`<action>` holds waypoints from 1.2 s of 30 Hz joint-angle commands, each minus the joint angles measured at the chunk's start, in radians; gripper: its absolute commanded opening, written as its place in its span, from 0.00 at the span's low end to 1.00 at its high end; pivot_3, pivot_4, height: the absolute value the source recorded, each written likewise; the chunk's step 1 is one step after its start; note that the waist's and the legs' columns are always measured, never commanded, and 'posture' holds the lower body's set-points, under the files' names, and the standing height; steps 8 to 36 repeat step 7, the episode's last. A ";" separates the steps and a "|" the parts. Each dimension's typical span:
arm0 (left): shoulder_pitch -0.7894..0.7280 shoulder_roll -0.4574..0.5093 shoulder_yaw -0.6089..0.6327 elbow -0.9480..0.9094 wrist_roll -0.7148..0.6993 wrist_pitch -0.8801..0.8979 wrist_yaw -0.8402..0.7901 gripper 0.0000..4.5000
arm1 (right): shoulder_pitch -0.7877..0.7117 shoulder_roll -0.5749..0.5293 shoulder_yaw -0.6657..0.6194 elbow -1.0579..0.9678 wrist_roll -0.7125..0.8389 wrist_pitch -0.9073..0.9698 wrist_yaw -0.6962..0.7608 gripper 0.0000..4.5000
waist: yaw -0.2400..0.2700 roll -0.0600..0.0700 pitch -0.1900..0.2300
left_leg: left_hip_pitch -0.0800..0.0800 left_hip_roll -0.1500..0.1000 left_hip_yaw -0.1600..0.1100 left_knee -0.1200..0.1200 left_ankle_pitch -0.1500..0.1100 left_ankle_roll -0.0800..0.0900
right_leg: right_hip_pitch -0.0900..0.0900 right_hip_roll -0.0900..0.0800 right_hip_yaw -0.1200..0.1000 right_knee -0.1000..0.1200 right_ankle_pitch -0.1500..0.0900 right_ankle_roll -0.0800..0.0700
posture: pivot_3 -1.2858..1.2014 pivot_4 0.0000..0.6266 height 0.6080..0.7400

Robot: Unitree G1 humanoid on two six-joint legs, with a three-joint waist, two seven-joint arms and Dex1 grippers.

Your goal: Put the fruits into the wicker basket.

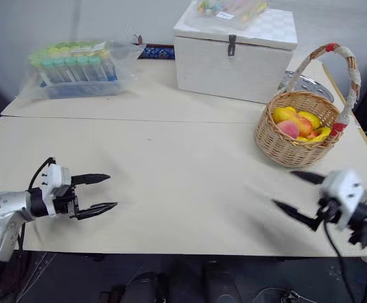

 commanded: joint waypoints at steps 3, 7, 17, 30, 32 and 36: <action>0.056 -0.060 -0.007 -0.064 0.075 -0.119 0.083 1.00 | -0.130 0.079 0.169 0.065 -0.064 -0.125 0.009 0.99 | 0.009 0.000 0.000 | 0.000 0.000 0.000 0.001 0.000 0.000 | -0.001 0.000 0.000 0.001 0.000 0.000 | 0.52 0.24 1.00; 0.045 -0.096 -0.010 -0.076 0.117 -0.173 0.152 1.00 | -0.239 0.137 0.238 0.192 -0.146 -0.262 -0.013 0.99 | 0.014 0.000 0.000 | 0.000 0.000 0.000 0.001 0.000 0.000 | -0.001 0.000 0.000 0.001 0.000 0.000 | 0.52 0.24 1.00; 0.045 -0.096 -0.010 -0.076 0.117 -0.173 0.152 1.00 | -0.239 0.137 0.238 0.192 -0.146 -0.262 -0.013 0.99 | 0.014 0.000 0.000 | 0.000 0.000 0.000 0.001 0.000 0.000 | -0.001 0.000 0.000 0.001 0.000 0.000 | 0.52 0.24 1.00; 0.045 -0.096 -0.010 -0.076 0.117 -0.173 0.152 1.00 | -0.239 0.137 0.238 0.192 -0.146 -0.262 -0.013 0.99 | 0.014 0.000 0.000 | 0.000 0.000 0.000 0.001 0.000 0.000 | -0.001 0.000 0.000 0.001 0.000 0.000 | 0.52 0.24 1.00; 0.045 -0.096 -0.010 -0.076 0.117 -0.173 0.152 1.00 | -0.239 0.137 0.238 0.192 -0.146 -0.262 -0.013 0.99 | 0.014 0.000 0.000 | 0.000 0.000 0.000 0.001 0.000 0.000 | -0.001 0.000 0.000 0.001 0.000 0.000 | 0.52 0.24 1.00; 0.045 -0.096 -0.010 -0.076 0.117 -0.173 0.152 1.00 | -0.239 0.137 0.238 0.192 -0.146 -0.262 -0.013 0.99 | 0.014 0.000 0.000 | 0.000 0.000 0.000 0.001 0.000 0.000 | -0.001 0.000 0.000 0.001 0.000 0.000 | 0.52 0.24 1.00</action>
